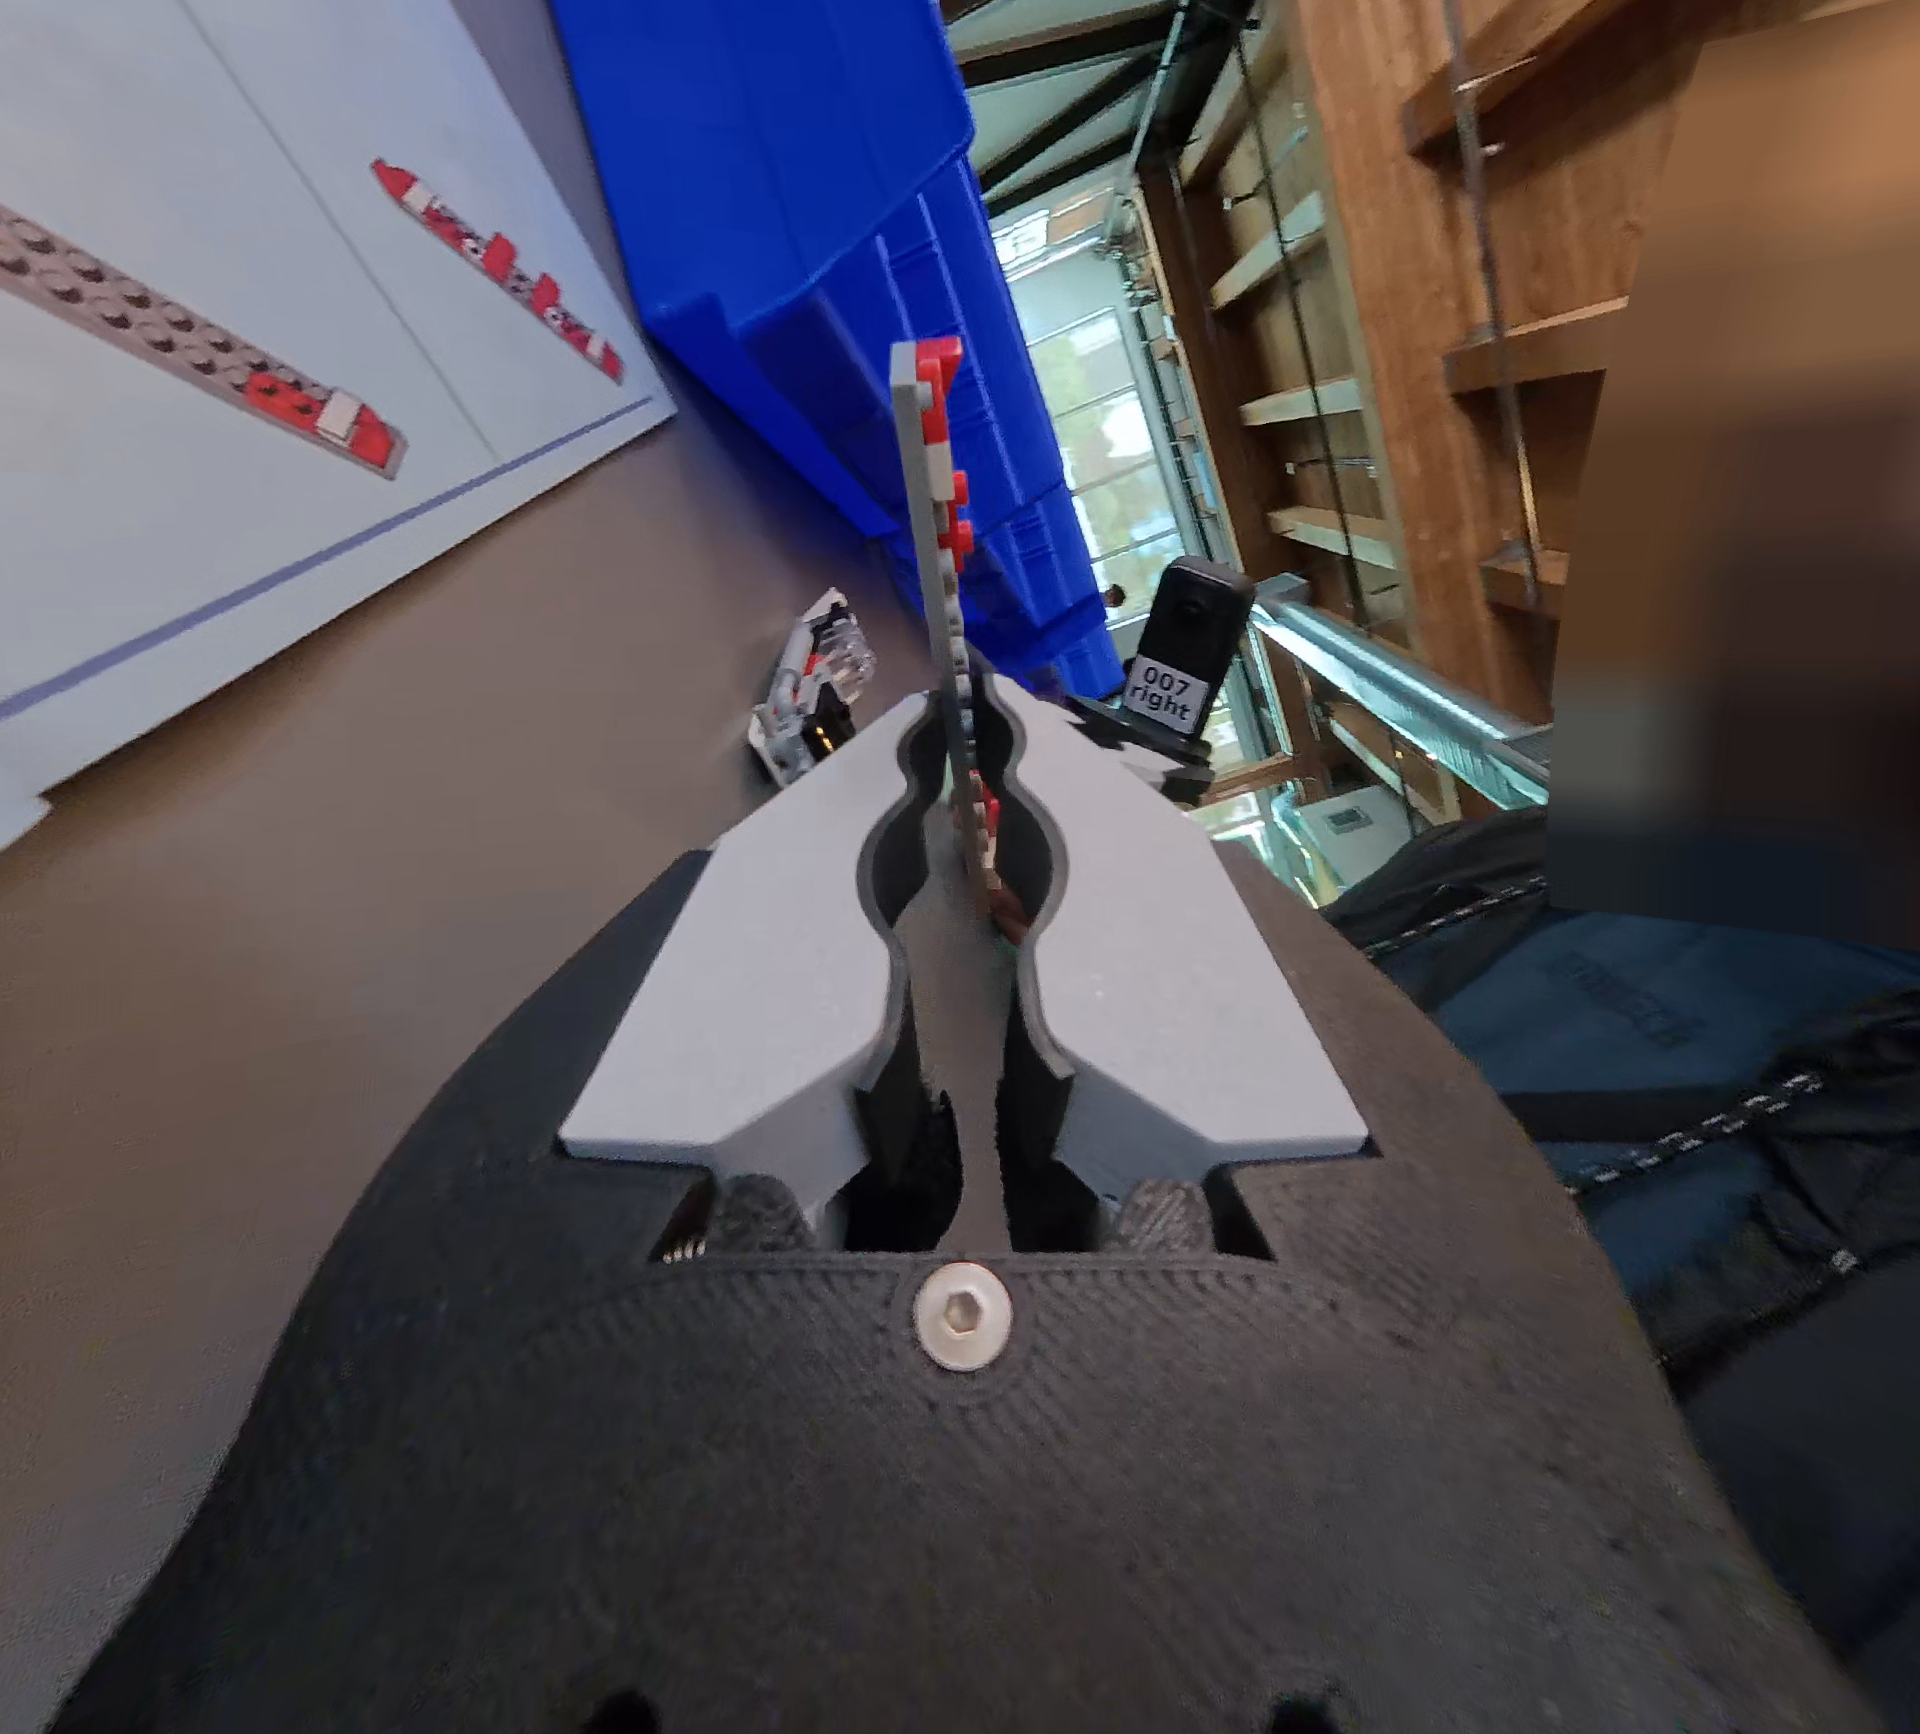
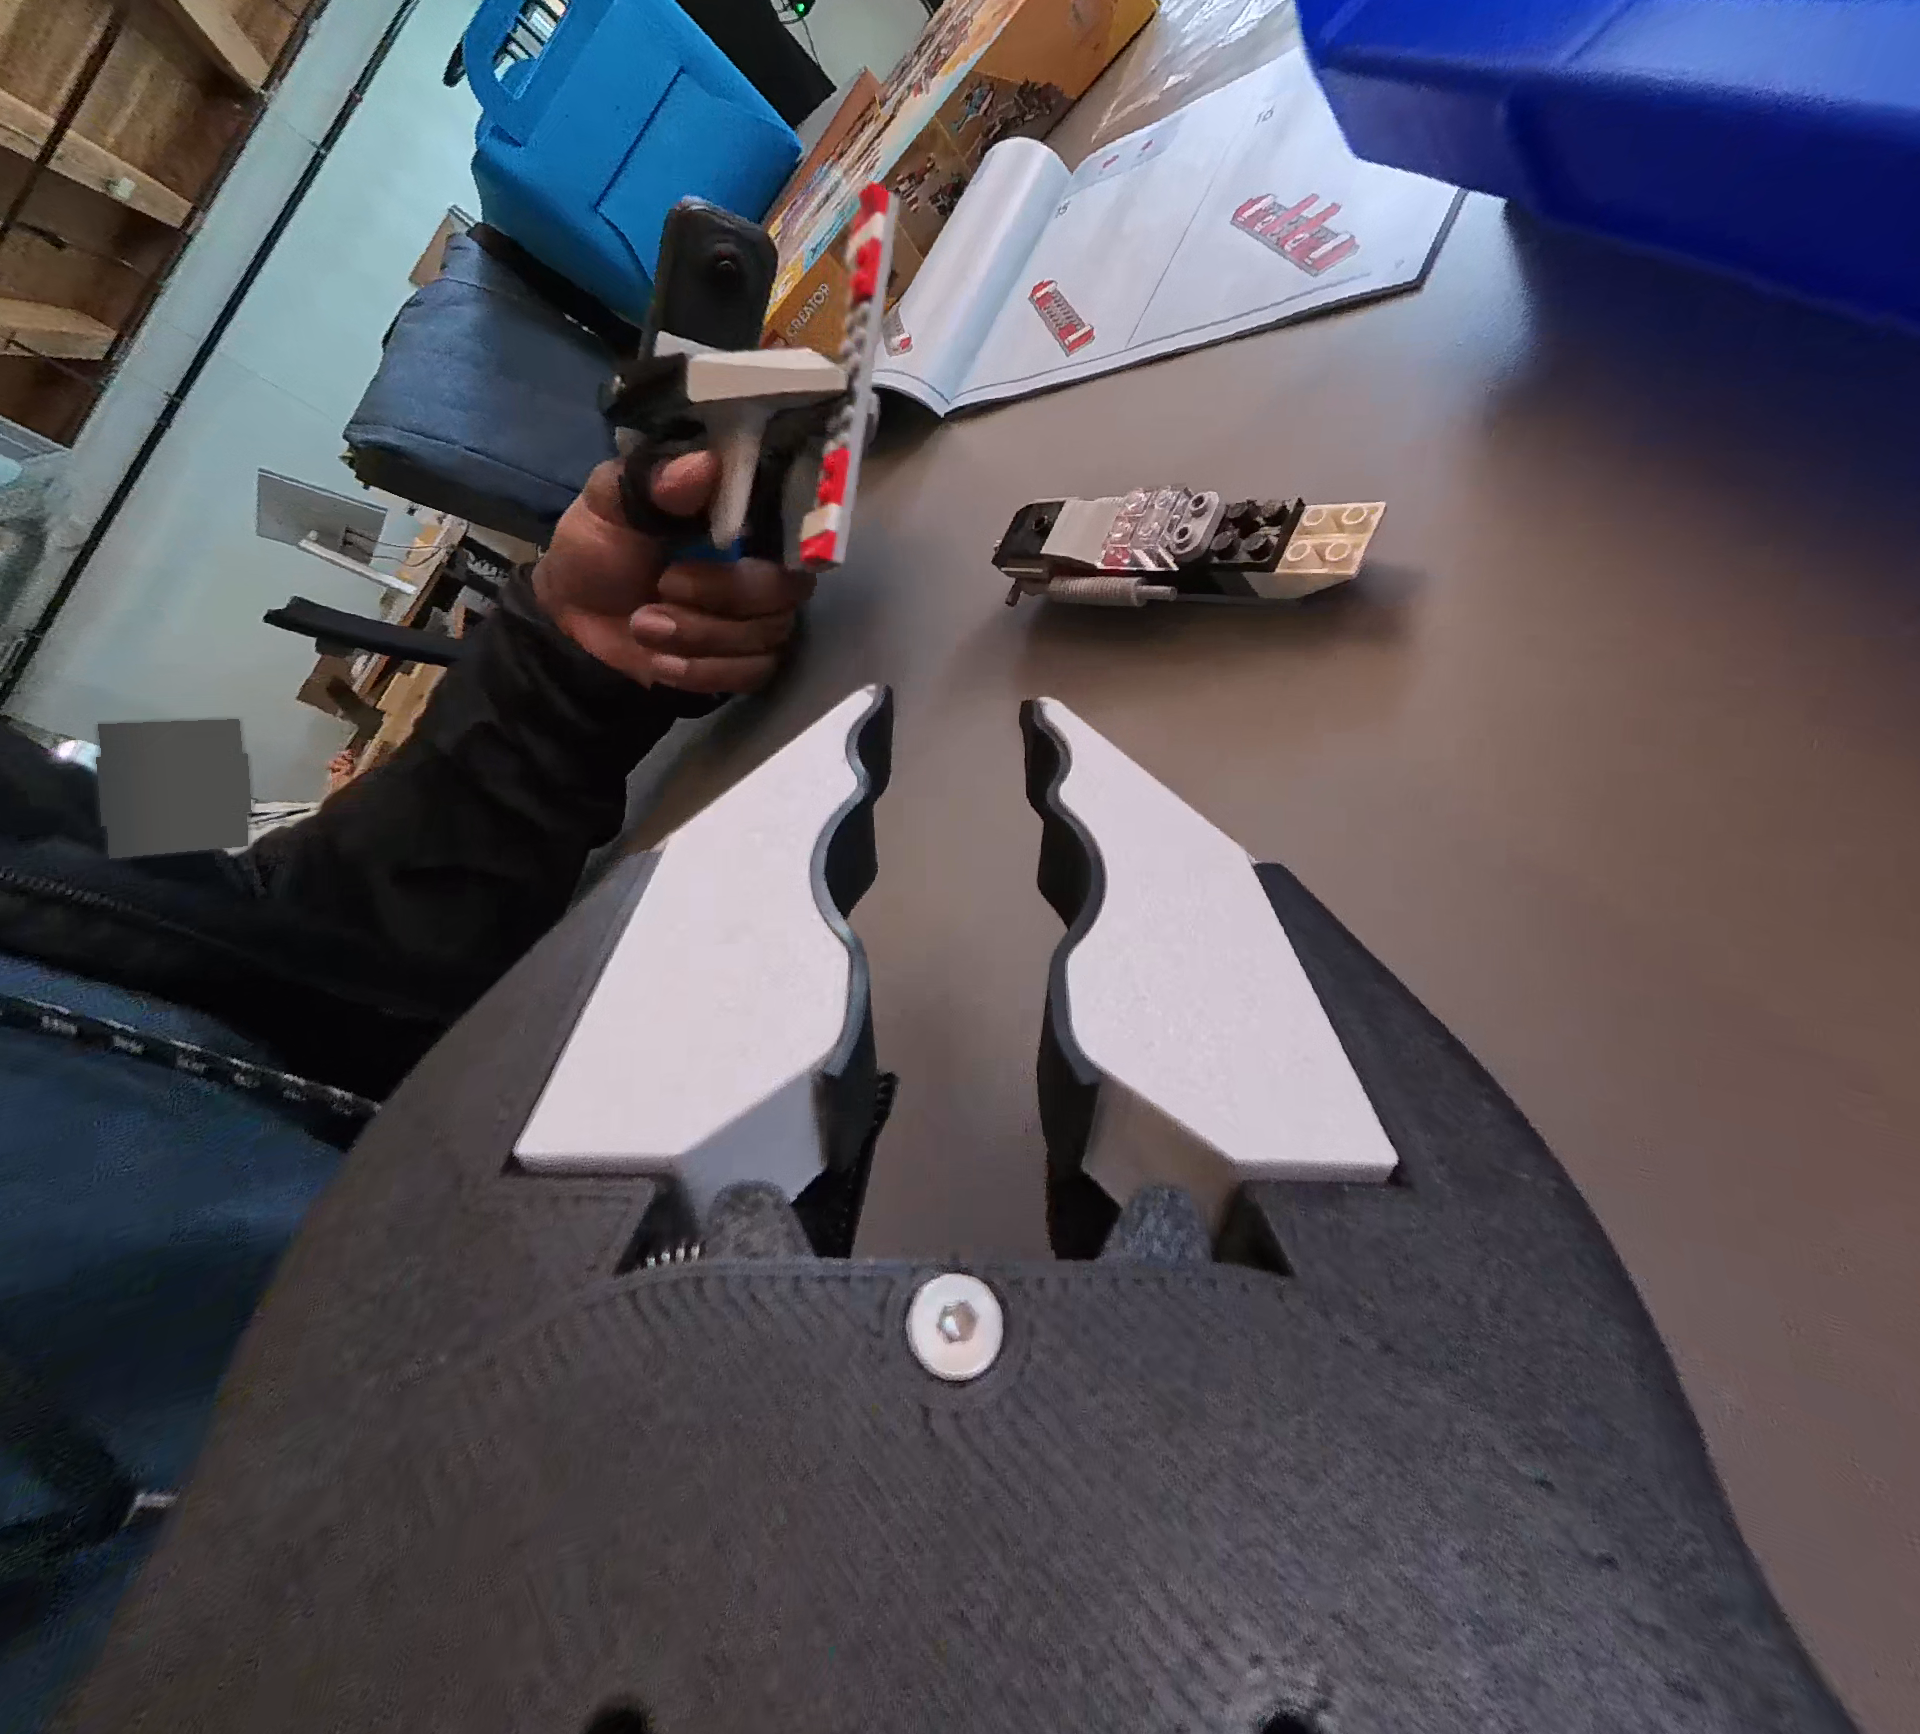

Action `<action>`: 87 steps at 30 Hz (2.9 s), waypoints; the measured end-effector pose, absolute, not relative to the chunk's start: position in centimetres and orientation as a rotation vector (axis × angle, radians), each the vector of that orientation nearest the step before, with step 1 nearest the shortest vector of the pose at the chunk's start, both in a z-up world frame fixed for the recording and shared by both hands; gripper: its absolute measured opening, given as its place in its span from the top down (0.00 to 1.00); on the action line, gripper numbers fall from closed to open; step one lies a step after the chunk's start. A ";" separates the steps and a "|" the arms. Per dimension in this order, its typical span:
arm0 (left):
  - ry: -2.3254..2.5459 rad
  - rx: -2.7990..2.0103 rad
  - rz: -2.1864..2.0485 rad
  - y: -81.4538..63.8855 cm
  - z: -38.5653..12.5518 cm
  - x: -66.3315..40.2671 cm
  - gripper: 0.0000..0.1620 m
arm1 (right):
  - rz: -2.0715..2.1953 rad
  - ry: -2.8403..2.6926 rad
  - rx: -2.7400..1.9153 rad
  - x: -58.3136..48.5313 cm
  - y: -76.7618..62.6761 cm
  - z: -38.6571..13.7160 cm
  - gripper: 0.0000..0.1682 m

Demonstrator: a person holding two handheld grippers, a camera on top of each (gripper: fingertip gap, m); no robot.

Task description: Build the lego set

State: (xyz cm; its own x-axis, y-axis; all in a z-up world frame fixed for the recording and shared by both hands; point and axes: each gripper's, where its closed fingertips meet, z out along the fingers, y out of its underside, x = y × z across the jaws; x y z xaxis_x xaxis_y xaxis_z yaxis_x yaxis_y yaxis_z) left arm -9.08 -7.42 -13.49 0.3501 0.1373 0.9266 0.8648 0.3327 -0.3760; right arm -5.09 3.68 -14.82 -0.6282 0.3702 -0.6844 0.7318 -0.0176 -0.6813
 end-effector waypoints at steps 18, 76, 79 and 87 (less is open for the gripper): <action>-1.146 -1.075 -0.569 -6.9 -13.0 -5.8 0.98 | -1.643 1.960 1.108 -4.5 3.3 -15.0 0.85; -1.123 -1.050 -0.588 -6.7 -12.6 -5.1 0.97 | -0.054 3.019 -0.807 -21.2 13.1 -16.7 0.91; -1.100 -1.030 -0.603 -6.9 -12.2 -5.0 0.97 | 0.026 3.011 -0.823 -21.7 13.7 -18.2 0.89; -1.054 -1.010 -0.649 -6.9 -11.6 -4.6 0.97 | 0.102 3.062 -0.842 -23.4 14.2 -19.7 0.86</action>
